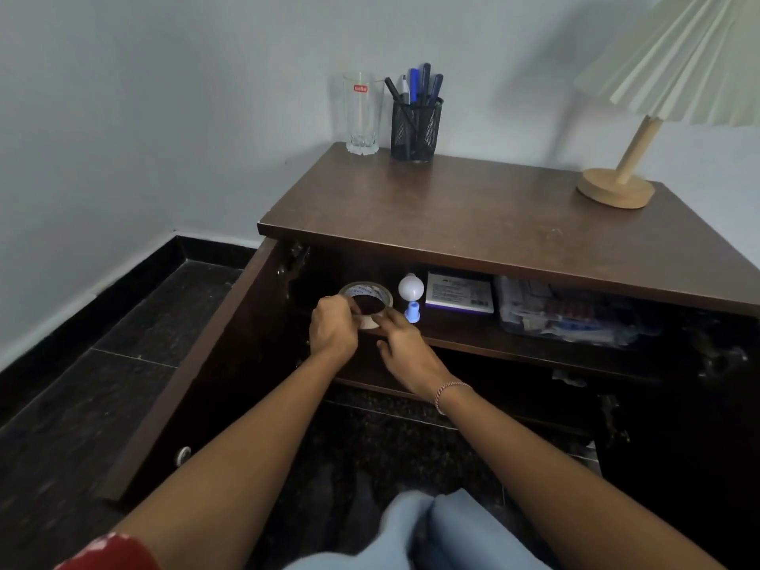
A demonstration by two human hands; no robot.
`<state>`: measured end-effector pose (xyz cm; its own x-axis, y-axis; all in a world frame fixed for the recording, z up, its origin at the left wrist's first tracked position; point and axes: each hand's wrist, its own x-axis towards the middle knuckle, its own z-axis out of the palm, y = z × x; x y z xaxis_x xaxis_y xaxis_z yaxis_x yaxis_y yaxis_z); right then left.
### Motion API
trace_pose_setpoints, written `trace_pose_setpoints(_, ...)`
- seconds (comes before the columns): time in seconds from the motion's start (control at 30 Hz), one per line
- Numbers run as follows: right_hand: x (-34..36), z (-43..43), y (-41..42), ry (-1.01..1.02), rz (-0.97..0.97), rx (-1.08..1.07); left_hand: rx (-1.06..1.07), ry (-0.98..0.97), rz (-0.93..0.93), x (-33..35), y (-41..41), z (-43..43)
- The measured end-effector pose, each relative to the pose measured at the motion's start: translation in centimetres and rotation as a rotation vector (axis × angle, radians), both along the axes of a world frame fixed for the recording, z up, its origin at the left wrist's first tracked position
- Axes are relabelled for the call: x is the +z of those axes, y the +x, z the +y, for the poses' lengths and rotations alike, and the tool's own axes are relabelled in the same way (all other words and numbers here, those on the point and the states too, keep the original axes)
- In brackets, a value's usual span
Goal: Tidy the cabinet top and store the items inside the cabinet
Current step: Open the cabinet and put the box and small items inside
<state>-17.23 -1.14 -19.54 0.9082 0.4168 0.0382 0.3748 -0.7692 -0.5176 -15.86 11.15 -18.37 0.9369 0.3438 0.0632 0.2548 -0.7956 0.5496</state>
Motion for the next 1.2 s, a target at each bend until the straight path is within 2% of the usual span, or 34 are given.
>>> trace_pose_setpoints(0.37,-0.1,0.3,0.8,-0.116,-0.035,0.043,0.059,-0.144,-0.090,-1.3,0.7,-0.3)
trace_pose_setpoints(0.47,-0.7,-0.2,0.0,-0.174,-0.117,0.060,-0.021,-0.022,-0.156,-1.7,-0.9,-0.3)
trace_pose_setpoints(0.6,-1.4,-0.3,-0.7,-0.276,-0.217,0.084,-0.178,0.150,-0.157,-2.9,-3.0,-0.6)
trace_pose_setpoints(0.73,-1.3,0.1,-0.6,-0.371,-0.211,0.090,-0.307,0.291,-0.090,-3.9,-3.8,-0.5)
trace_pose_setpoints(0.97,-1.1,0.7,0.6,-0.468,-0.198,0.090,-0.367,0.495,-0.040,-3.6,-2.7,0.2)
trace_pose_setpoints(1.2,-0.9,1.9,3.4,-0.531,-0.151,0.104,-0.380,0.505,0.010,-2.8,-0.6,0.3)
